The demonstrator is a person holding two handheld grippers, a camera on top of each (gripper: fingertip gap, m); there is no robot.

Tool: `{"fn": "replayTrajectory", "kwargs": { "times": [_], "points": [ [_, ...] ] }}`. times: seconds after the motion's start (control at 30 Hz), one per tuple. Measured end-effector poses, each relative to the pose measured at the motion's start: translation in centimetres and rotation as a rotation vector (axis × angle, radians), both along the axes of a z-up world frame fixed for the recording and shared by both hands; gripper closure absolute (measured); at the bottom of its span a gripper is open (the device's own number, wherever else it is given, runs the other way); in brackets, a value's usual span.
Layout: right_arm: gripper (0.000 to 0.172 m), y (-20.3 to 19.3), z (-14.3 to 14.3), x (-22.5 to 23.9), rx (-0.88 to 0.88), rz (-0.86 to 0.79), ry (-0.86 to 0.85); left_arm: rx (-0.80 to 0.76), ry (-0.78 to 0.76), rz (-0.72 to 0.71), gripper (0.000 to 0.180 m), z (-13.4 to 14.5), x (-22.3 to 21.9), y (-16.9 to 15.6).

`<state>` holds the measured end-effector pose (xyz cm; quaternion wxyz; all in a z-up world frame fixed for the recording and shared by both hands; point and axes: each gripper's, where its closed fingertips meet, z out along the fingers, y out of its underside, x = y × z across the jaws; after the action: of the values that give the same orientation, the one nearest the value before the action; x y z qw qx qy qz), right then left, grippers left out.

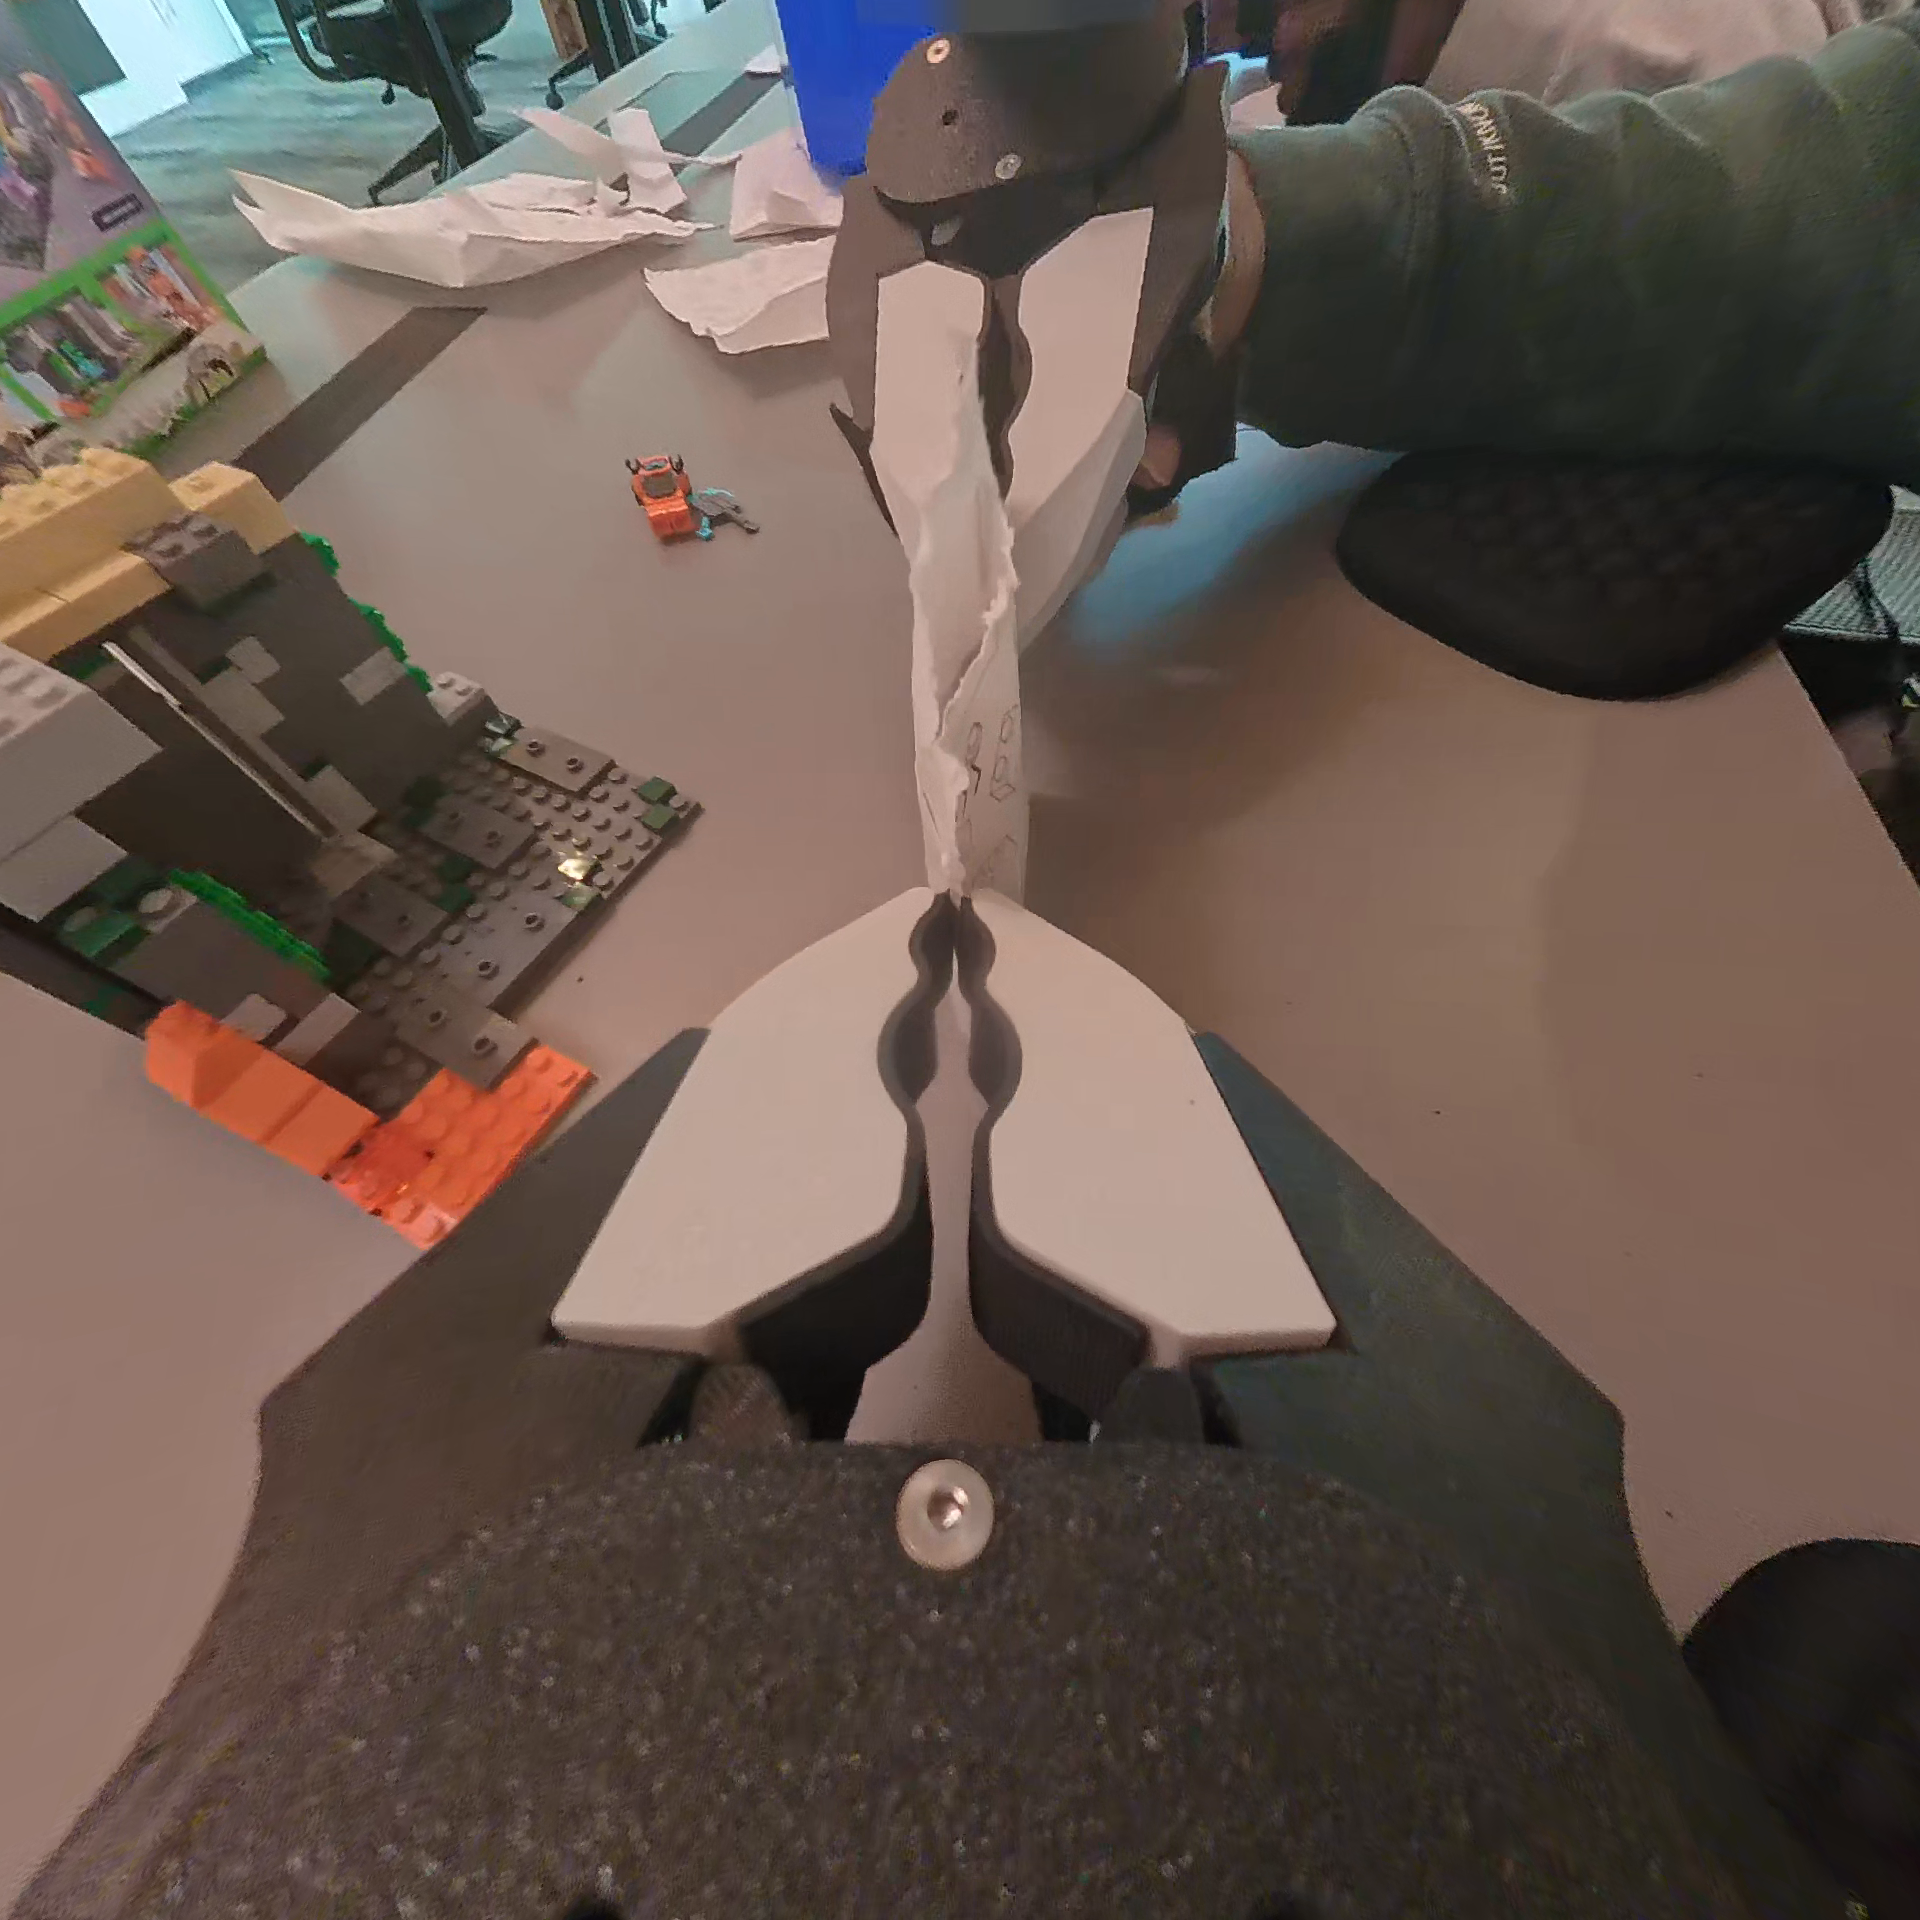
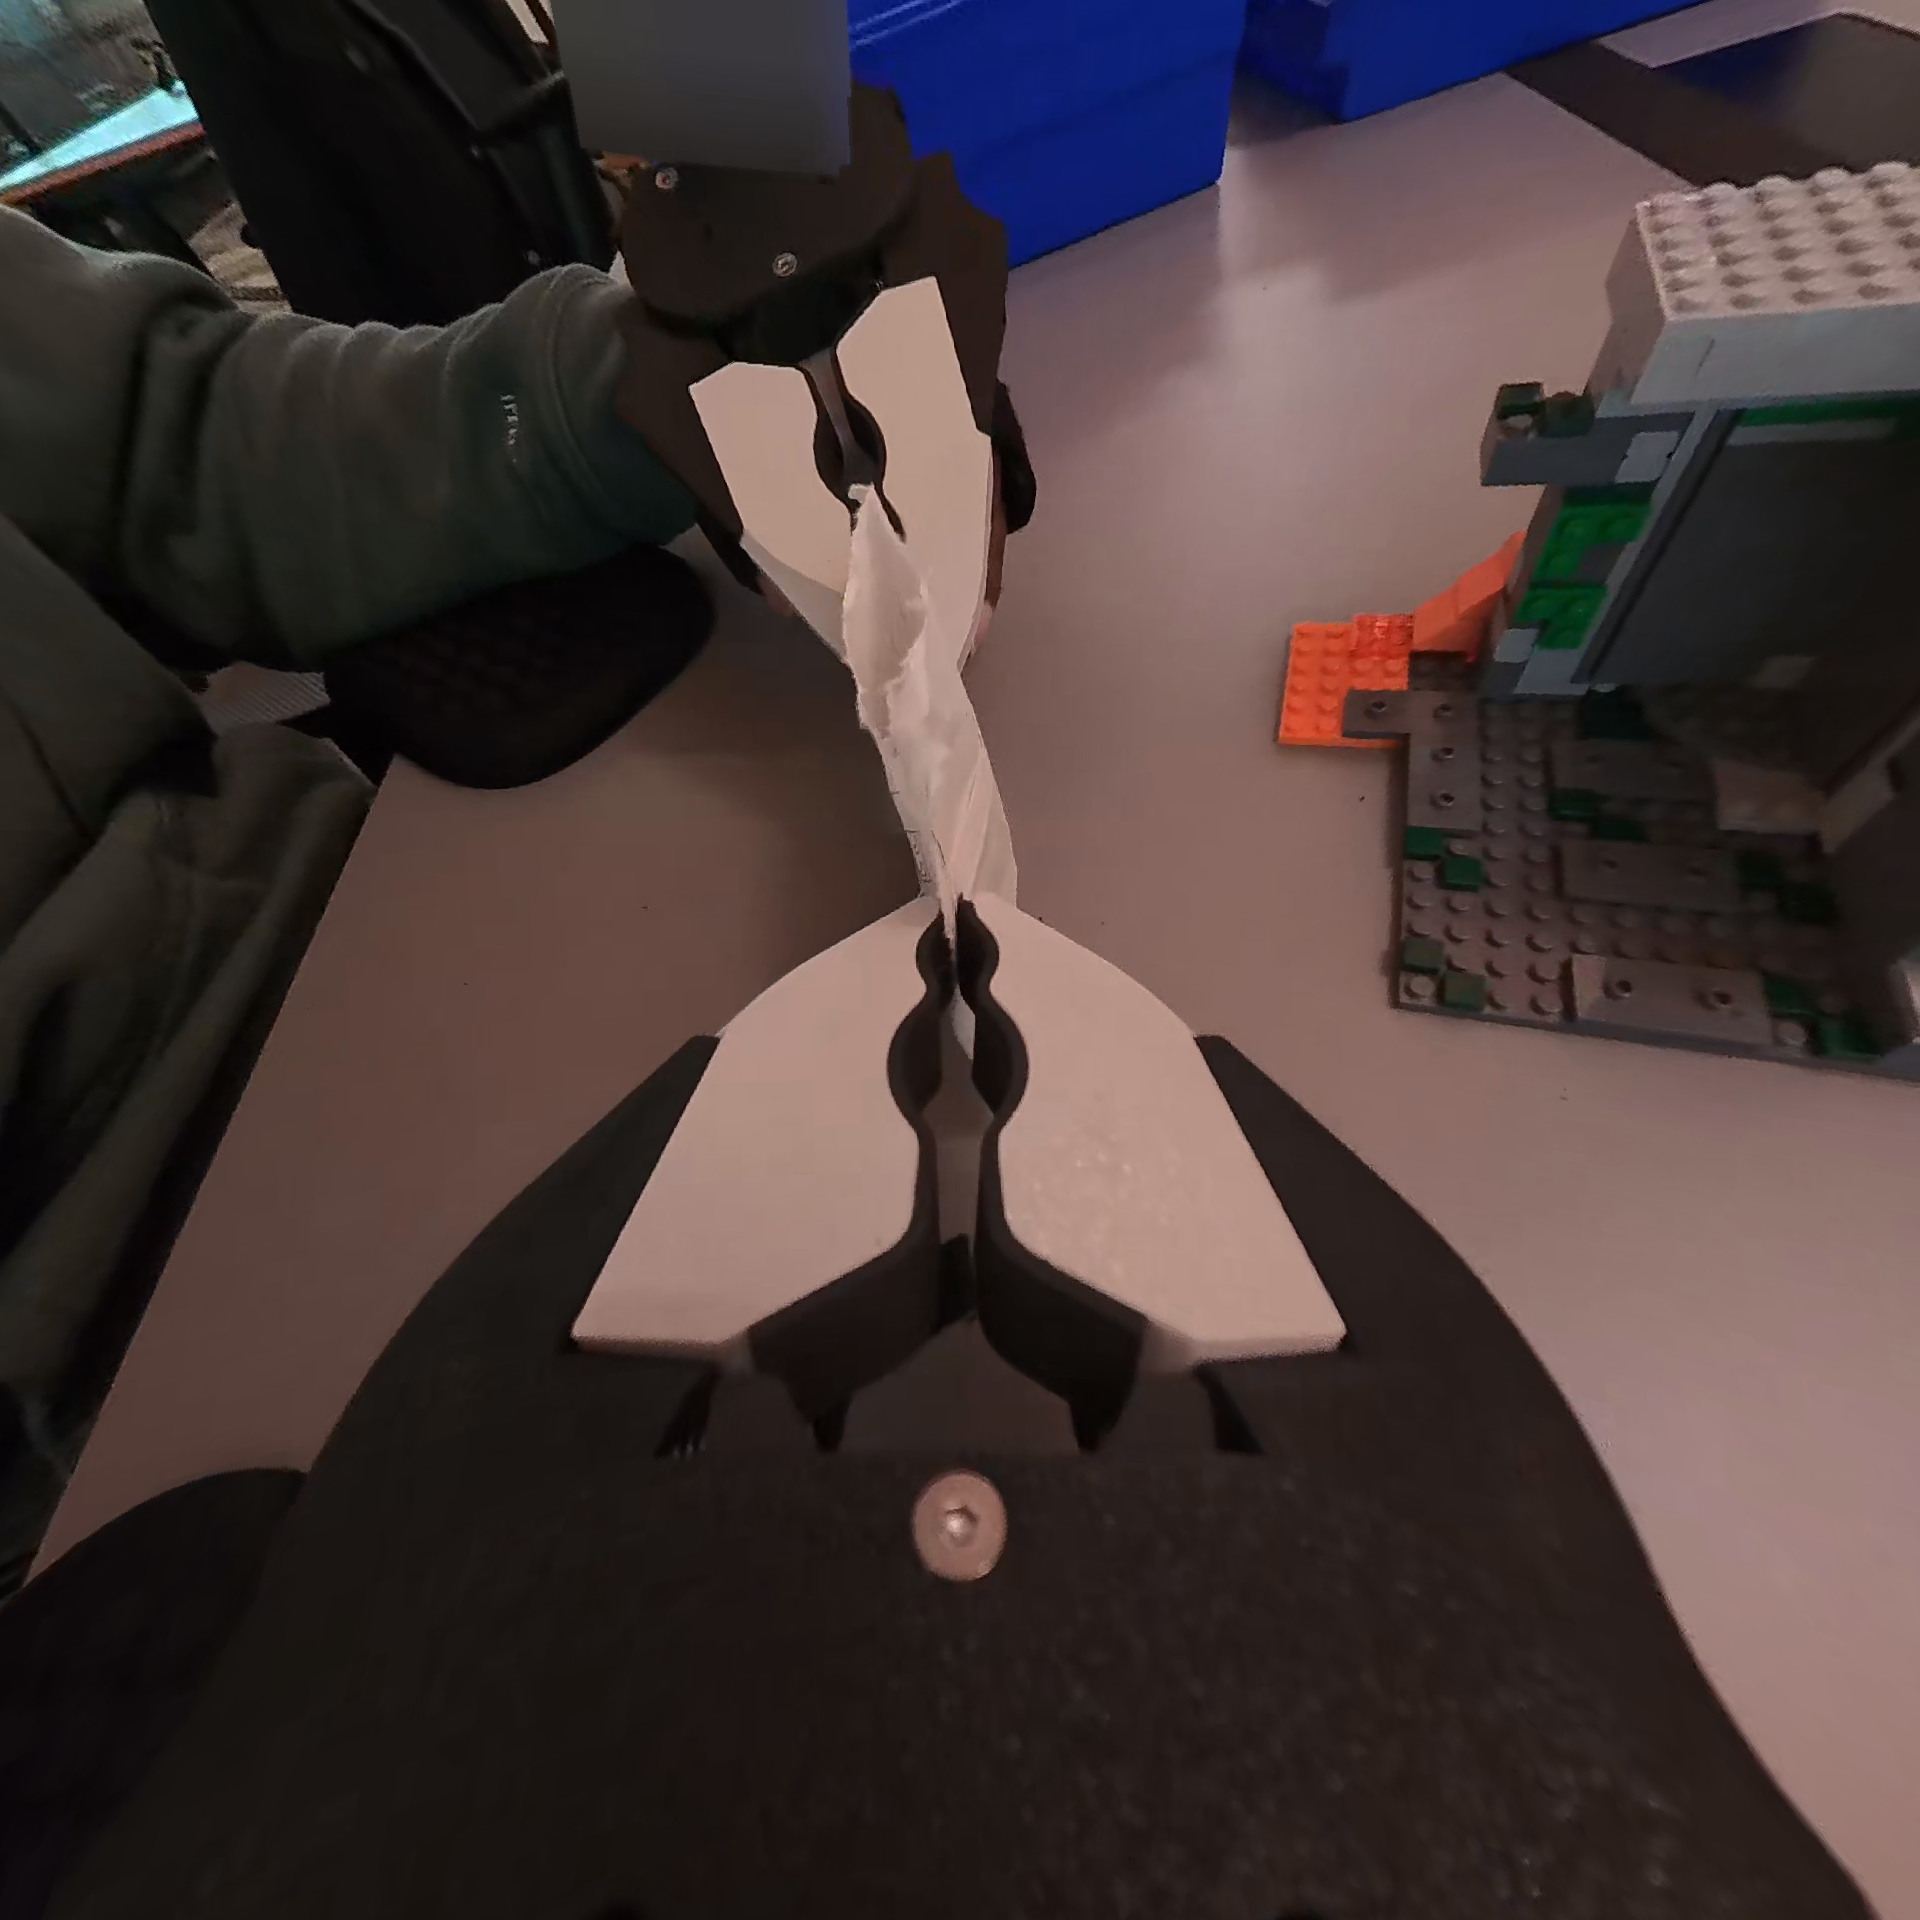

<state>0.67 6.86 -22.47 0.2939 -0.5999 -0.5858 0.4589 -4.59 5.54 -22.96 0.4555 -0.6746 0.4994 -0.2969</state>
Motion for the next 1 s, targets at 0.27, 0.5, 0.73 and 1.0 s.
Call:
{"fn": "replayTrajectory", "kwargs": {
  "times": [0.27, 0.5, 0.73, 1.0],
  "points": [
    [0.172, 1.0, -1.0, 0.0, -0.059, -0.072, -0.027, 0.006, 0.025, 0.064, 0.178, -1.0, -0.3, 0.8],
    [0.172, -0.3, -0.6, -0.1, 0.150, 0.007, 0.033, 0.112, -0.019, 0.021, 0.167, 0.3, 0.3, 0.2],
    [0.172, -2.1, 0.3, -0.4, 0.546, 0.081, 0.083, 0.233, 0.020, -0.096, 0.180, 0.8, 0.5, -1.8],
    [0.171, -2.8, 2.1, -0.4, 0.571, 0.094, 0.142, 0.305, 0.037, -0.134, 0.180, 2.5, 0.5, -3.1]
  ]
}}
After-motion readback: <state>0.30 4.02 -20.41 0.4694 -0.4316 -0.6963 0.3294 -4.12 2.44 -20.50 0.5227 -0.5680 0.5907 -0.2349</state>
